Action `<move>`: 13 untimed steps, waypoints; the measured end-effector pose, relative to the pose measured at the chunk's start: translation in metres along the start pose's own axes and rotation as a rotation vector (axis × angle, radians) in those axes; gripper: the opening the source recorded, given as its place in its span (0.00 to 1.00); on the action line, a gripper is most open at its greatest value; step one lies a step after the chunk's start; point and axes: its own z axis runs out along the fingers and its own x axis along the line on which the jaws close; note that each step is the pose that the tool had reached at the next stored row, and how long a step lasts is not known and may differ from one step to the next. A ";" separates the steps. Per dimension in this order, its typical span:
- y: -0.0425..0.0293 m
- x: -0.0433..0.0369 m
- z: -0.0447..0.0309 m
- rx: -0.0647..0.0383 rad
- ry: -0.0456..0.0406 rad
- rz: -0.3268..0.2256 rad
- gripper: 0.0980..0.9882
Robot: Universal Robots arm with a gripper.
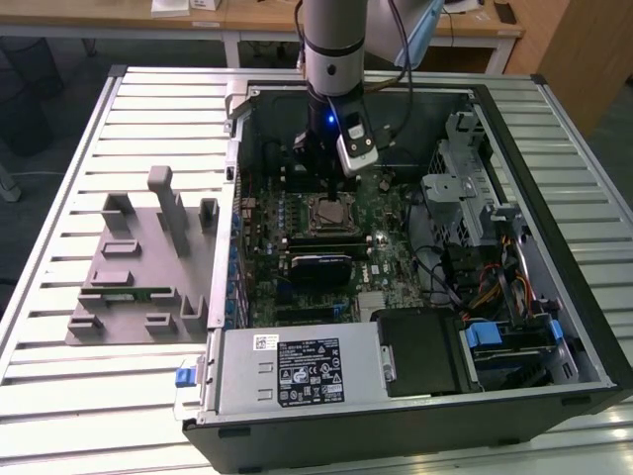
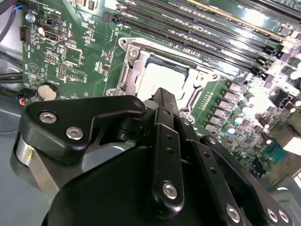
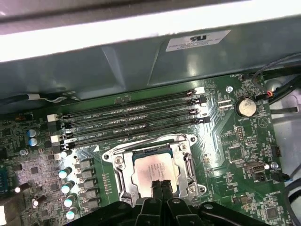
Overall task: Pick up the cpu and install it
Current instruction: 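Install the second cpu locking lever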
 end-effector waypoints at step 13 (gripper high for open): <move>-0.0024 -0.0007 -0.0026 0.000 0.0000 0.000 0.01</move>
